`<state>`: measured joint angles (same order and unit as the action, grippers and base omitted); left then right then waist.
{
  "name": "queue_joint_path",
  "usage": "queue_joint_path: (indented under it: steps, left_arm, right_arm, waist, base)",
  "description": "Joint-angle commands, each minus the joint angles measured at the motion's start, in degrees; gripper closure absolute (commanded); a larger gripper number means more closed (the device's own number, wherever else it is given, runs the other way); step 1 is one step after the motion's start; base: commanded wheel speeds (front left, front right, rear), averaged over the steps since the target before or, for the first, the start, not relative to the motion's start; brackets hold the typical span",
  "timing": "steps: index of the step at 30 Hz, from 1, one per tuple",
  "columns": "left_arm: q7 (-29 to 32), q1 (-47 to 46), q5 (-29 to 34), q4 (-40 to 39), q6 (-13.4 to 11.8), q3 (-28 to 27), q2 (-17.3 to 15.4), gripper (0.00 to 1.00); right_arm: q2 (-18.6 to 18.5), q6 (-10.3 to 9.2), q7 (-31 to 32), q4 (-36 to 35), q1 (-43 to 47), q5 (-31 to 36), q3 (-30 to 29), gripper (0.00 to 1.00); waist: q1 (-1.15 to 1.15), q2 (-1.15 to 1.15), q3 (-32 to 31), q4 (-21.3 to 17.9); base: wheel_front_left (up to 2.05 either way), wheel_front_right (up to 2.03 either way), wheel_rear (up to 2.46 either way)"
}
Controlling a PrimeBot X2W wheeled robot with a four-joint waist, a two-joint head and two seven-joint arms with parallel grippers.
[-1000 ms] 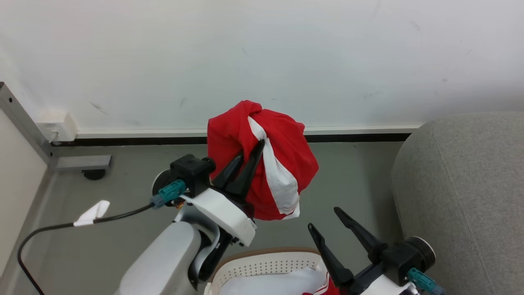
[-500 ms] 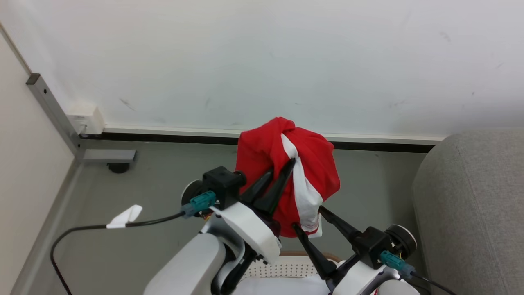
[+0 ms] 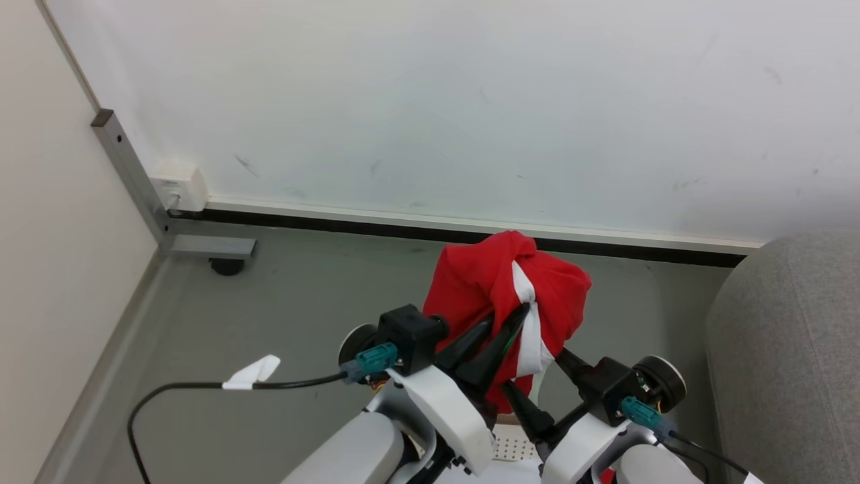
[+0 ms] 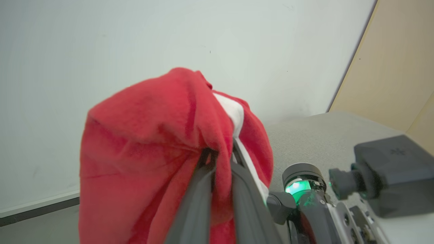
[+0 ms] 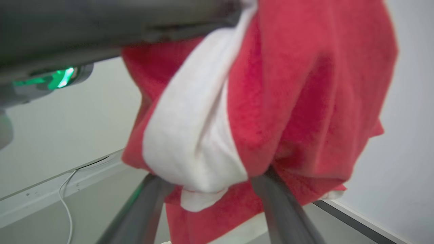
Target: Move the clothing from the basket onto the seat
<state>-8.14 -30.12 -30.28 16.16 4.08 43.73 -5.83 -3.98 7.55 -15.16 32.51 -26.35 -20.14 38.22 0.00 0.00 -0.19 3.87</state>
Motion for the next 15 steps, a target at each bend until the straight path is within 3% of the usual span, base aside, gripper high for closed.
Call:
queue_joint_path:
  steps: [1,2,15]
  left_arm:
    - [0.0,0.8,-0.8,0.1,0.1,0.1,0.1,1.00]
    - [0.0,0.8,-0.9,0.2,0.0,0.1,0.1,1.00]
    - [-1.2,0.3,-1.6,1.4,-1.0,-1.6,-1.7,1.00]
  right_arm:
    - [0.0,-0.12,0.0,-0.3,-0.4,0.7,-0.4,0.67]
    - [0.0,-0.12,0.0,-0.6,-0.2,0.7,-0.7,1.00]
    - [-0.6,-0.12,0.0,-3.8,2.8,0.9,-2.1,1.00]
  waist:
    - [0.00,0.00,0.0,0.0]
    - [0.00,0.00,0.0,0.0]
    - [0.00,0.00,0.1,-1.7]
  base:
    - [0.00,0.00,0.00]
    - [0.00,0.00,0.00]
    - [0.00,0.00,0.00]
